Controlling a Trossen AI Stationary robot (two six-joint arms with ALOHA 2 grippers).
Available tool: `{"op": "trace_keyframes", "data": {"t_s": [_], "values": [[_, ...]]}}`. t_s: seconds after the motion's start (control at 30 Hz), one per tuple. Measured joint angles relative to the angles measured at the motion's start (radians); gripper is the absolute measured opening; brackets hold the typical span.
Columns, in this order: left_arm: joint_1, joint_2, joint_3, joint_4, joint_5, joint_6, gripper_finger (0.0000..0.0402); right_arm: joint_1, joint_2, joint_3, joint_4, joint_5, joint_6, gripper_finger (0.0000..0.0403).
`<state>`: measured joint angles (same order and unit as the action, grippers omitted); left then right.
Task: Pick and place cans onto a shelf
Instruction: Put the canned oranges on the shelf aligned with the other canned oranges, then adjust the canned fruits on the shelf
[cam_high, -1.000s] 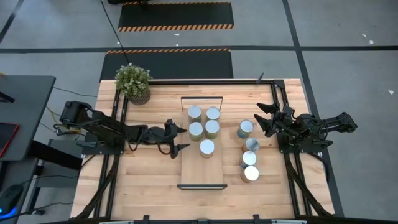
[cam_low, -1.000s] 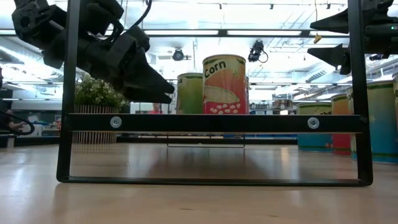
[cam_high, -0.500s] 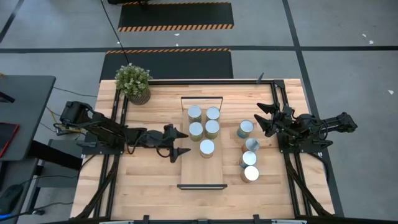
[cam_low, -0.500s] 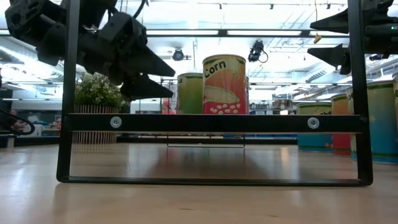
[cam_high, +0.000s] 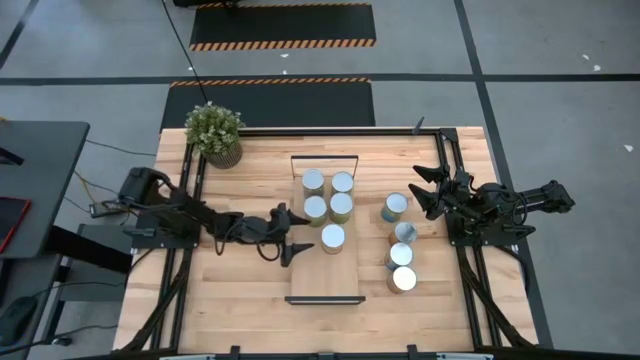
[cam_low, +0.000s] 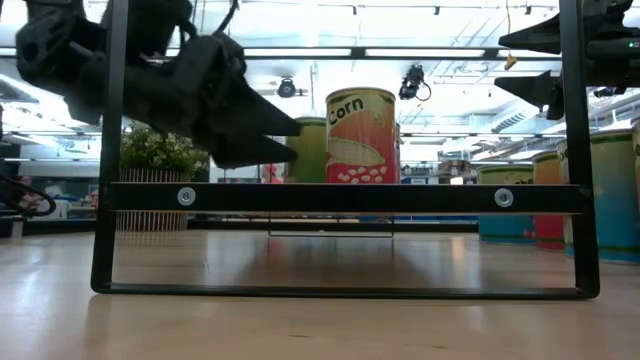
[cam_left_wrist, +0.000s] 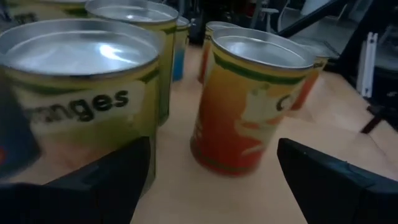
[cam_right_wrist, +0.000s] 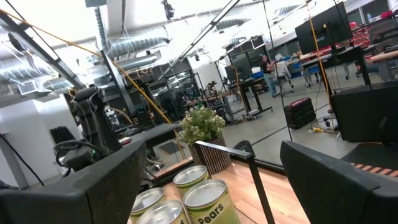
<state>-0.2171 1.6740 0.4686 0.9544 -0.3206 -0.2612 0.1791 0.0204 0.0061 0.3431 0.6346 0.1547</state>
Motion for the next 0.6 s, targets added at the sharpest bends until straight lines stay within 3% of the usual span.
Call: {"op": "trace_keyframes", "data": {"t_s": [0.33,0.6], "values": [[0.018,0.113,0.103,-0.002,0.0,0.095,0.0357,0.0,0.0,0.0,0.0,0.0,0.0,0.0378],[0.043,0.113,0.102,-0.013,-0.103,0.089,0.0357,0.0,0.0,0.0,0.0,0.0,0.0,0.0378]]}}
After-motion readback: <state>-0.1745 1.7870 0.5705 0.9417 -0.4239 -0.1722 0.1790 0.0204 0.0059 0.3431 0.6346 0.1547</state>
